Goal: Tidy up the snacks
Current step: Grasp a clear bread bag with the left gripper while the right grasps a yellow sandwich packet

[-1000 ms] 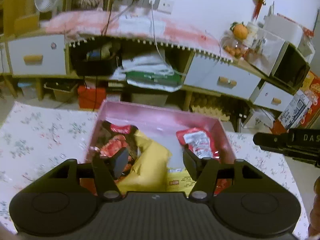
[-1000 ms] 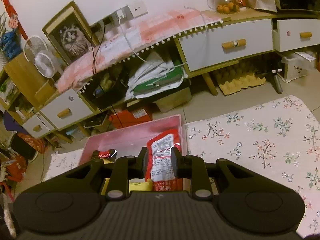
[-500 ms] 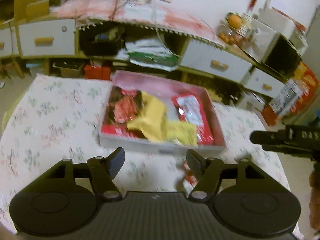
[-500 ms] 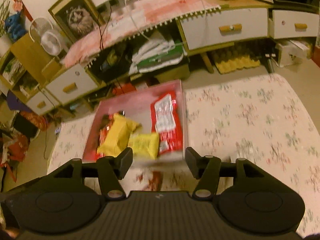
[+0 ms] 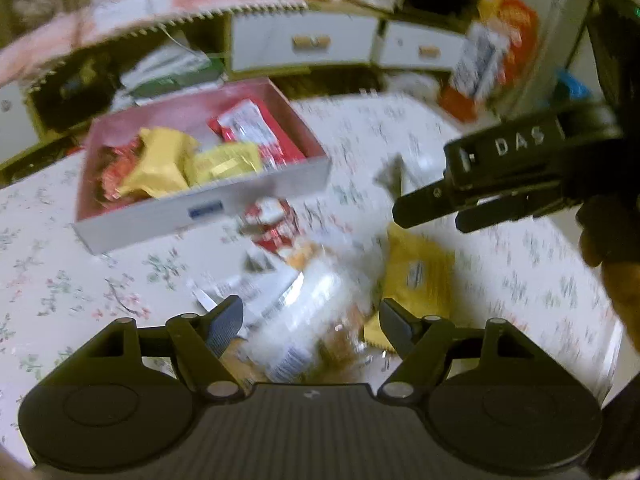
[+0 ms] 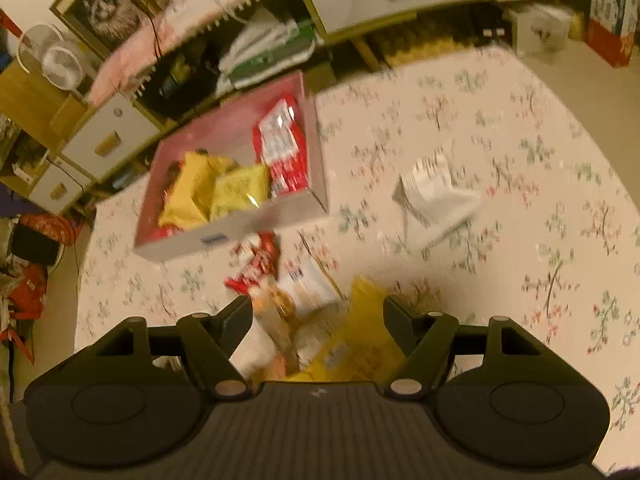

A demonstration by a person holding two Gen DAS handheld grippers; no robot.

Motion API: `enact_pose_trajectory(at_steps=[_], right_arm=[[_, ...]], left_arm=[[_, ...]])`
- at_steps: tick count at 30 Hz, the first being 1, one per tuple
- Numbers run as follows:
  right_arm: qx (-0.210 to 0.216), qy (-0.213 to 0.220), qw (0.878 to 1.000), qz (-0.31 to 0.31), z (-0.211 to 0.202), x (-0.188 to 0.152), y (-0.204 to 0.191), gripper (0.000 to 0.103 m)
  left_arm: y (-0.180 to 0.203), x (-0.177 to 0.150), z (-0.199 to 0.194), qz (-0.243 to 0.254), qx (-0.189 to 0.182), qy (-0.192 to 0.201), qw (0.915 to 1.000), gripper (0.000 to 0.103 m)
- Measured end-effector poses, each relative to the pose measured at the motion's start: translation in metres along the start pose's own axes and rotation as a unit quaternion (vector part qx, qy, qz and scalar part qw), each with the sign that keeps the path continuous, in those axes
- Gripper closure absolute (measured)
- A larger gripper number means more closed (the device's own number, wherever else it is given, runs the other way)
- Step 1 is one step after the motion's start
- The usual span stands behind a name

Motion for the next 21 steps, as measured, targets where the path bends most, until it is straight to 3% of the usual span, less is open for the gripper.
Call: enact_pose_trajectory(at_steps=[9,16,20,21], right_arm=[[-0.007,-0.058,0.998,-0.011,0.016,-0.029,0.006,0.03],[-0.053,-0.057,0.996,-0.036,0.028,-0.043,0.002,0.028],[-0.066,-0.054,0.995,-0.044,0.032,-0.047,-0.001,0.031],[-0.069,-0.054,0.995,-0.045,0.033,-0.048,0.0,0.036]], left_arm=[[0.006,-0.014,0.03,0.037,0.012,-0.035,0.9986,0.024],[-0.002,-0.015,0.035,0.032,0.016,-0.024,0.9991,0.022],[-0.006,-0.012,0.035,0.021,0.01,-0.019,0.9996,0.031],[-0.007,-0.012,0.035,0.016,0.009,-0.019,0.9997,0.035]])
Point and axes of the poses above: each gripper's, at about its wrist camera, not at the fingertips, and z roughly the way its jaws point, y to its right, x to its top, the point moved 5 cm from there along z, roughly the way its jaws point, and after that the axes turned 10 degrees about y, right-handed, at the moved point
